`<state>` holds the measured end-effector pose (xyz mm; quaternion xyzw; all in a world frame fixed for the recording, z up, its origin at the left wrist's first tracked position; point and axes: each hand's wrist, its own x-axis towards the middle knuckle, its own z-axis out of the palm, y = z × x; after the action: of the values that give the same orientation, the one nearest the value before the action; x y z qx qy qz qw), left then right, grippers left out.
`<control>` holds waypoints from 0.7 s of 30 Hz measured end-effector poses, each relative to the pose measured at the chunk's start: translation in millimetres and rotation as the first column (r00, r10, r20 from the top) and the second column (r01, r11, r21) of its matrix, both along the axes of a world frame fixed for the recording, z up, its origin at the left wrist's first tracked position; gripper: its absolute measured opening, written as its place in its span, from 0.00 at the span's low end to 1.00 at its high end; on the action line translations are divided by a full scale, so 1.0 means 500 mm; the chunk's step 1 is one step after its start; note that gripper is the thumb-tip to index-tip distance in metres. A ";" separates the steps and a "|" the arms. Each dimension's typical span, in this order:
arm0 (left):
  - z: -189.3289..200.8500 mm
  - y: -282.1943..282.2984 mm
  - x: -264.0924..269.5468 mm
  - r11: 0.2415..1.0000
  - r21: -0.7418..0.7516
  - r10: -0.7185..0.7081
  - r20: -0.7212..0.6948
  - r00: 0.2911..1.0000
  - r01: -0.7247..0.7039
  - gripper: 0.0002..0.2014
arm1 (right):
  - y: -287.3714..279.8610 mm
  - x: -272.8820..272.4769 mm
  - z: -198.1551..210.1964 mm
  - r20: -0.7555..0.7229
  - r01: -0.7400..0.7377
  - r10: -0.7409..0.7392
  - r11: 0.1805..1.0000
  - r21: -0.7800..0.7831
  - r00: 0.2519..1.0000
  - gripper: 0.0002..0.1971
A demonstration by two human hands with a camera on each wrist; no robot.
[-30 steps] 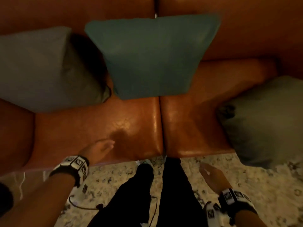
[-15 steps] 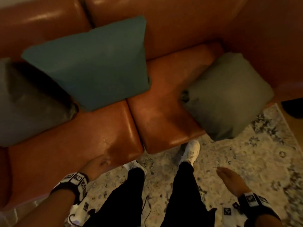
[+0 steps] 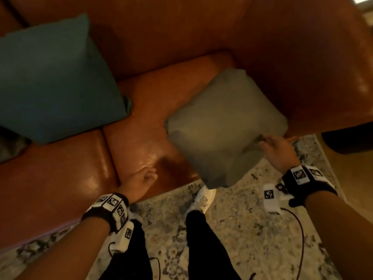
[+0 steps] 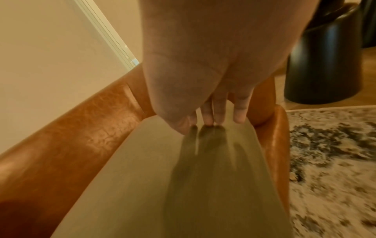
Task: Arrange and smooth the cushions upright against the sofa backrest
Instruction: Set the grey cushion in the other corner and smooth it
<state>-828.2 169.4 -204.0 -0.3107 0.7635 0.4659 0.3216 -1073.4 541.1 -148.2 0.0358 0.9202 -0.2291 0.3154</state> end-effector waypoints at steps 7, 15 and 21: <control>-0.010 0.127 -0.133 0.994 0.015 0.109 0.032 0.993 -0.110 0.33 | 0.011 -0.129 -0.047 -0.055 0.021 -0.019 0.999 0.033 0.998 0.36; -0.001 0.158 -0.239 0.896 0.264 0.374 -0.017 0.927 -0.357 0.50 | -0.014 -0.124 -0.061 -0.020 -0.049 0.051 0.991 0.126 0.998 0.51; 0.031 0.024 -0.184 0.915 0.142 0.389 -0.072 0.918 -0.377 0.43 | -0.036 0.007 -0.046 0.023 -0.033 0.035 0.996 -0.080 0.999 0.43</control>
<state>-920.0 181.6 -188.6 -0.4100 0.6719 0.5818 0.2050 -1069.8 523.1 -171.2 0.0104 0.9068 -0.2599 0.3317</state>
